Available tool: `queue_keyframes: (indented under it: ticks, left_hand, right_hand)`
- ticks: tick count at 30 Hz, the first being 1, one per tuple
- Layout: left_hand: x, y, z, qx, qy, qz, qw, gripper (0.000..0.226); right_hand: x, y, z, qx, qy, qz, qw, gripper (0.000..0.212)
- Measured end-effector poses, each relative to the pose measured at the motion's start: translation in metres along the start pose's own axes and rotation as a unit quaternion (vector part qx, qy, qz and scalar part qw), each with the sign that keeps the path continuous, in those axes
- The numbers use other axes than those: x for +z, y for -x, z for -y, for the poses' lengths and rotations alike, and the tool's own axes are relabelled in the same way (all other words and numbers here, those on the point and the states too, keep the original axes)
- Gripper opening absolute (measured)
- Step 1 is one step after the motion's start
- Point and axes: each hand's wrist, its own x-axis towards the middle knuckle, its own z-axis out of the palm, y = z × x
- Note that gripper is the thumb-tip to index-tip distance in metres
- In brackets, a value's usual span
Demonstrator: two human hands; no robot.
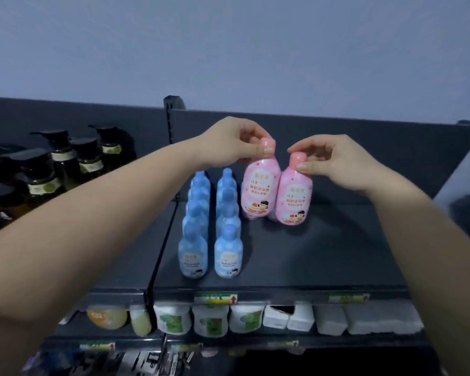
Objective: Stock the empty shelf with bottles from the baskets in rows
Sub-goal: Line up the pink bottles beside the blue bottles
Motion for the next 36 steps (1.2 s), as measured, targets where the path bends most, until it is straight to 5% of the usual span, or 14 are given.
queue_keyframes:
  ticks: [12,25,36]
  left_hand:
    - [0.035,-0.089,0.063,-0.010,-0.028,0.066,0.997,0.023]
    - [0.061,-0.105,0.132,-0.056,-0.163,0.045,0.984,0.024]
    - [0.071,-0.093,0.143,-0.098,-0.211,0.073,0.970,0.022]
  right_hand:
    - [-0.003,-0.031,-0.088,0.091,-0.059,-0.045,0.993,0.029]
    - [0.035,-0.067,-0.150,0.097,-0.024,0.107,0.989,0.028]
    - [0.038,-0.070,-0.169,0.083,-0.023,0.144,0.986,0.025]
